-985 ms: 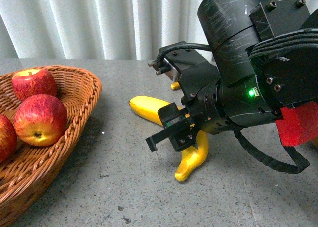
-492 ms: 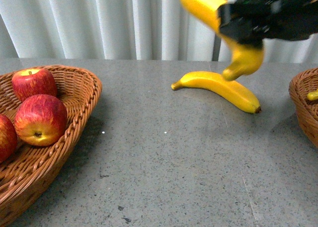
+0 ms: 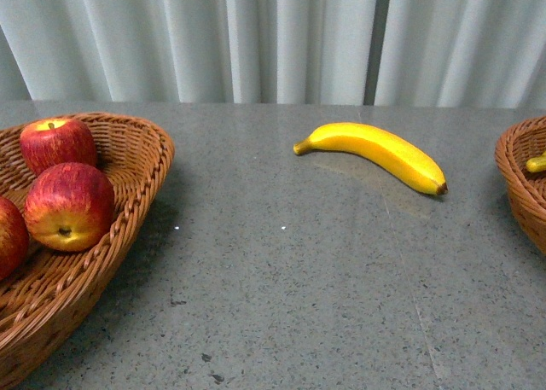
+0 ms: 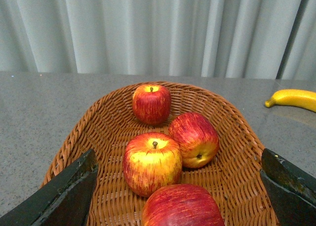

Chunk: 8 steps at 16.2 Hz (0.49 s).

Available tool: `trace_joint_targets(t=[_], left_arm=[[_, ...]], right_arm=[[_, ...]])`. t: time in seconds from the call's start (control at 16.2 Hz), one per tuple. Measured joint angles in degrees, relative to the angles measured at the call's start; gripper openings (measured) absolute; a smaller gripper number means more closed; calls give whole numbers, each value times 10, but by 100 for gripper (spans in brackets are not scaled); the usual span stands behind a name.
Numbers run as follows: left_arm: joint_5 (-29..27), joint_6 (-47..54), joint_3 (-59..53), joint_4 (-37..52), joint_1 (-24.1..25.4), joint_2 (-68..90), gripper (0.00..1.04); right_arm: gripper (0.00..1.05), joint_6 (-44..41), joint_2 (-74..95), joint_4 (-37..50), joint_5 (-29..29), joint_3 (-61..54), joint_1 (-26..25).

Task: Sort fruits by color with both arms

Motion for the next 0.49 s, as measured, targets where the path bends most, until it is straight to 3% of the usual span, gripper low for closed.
trace_joint_targets(t=[0.18,0.31,0.49], left_arm=[[0,0,0,0,0,0,98],[0,0,0,0,0,0,98],[0,0,0,0,0,0,98]], right_arm=[[38,-79,-15,-40,-25,-52,-76],[38,-115,-27,-69,-36,-55,-88],[70,-132,-58,-91,-46,-50,-86]])
